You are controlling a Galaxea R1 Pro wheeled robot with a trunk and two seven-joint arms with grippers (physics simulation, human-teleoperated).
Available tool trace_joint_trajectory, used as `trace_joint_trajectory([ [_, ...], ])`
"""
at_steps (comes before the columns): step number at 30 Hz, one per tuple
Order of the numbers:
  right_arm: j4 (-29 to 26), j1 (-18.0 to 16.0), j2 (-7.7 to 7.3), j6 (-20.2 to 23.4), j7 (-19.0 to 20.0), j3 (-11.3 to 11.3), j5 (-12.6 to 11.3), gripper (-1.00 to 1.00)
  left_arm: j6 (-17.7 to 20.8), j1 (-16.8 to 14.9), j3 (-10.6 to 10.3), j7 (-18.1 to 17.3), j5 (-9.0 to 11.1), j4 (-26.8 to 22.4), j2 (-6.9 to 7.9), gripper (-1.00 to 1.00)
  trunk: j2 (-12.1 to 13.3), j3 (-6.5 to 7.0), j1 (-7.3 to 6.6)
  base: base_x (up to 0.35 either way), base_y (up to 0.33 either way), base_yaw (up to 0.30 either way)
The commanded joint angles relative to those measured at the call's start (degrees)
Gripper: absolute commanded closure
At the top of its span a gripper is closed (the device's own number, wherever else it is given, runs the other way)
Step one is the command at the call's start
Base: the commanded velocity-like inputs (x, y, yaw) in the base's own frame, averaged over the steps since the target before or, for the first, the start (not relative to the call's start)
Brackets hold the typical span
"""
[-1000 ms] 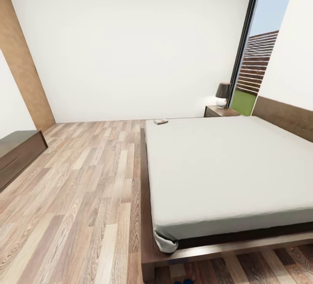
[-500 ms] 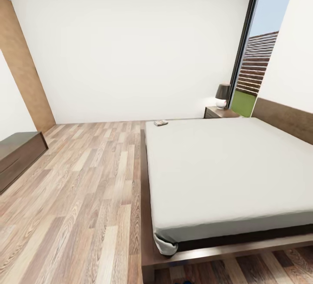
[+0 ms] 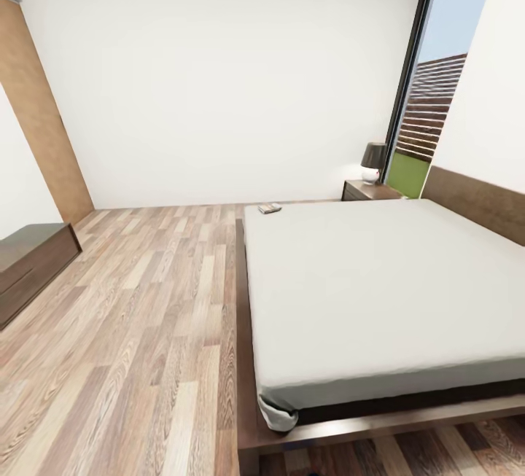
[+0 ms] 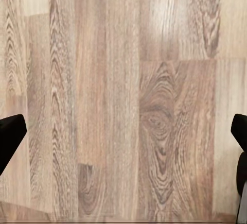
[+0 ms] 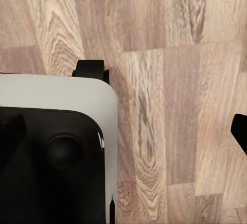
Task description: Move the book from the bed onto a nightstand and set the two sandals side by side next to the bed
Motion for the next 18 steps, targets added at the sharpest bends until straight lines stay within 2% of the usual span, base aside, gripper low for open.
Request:
trace_joint_trajectory([
  [1,0.08,-0.06,-0.02,0.08,0.19,0.19,-0.01,-1.0,-0.19,0.15,-0.5,0.17,0.54,0.01,0.01,-1.0,0.39,0.13,-0.23,0.0,0.0,0.0],
  [18,0.1,-0.06,-0.02,0.08,0.19,0.19,-0.01,-1.0,-1.53,1.53,-0.6,0.17,0.48,-0.04,0.03,-1.0,7.21,3.19,-3.96,0.0,0.0,0.0],
])
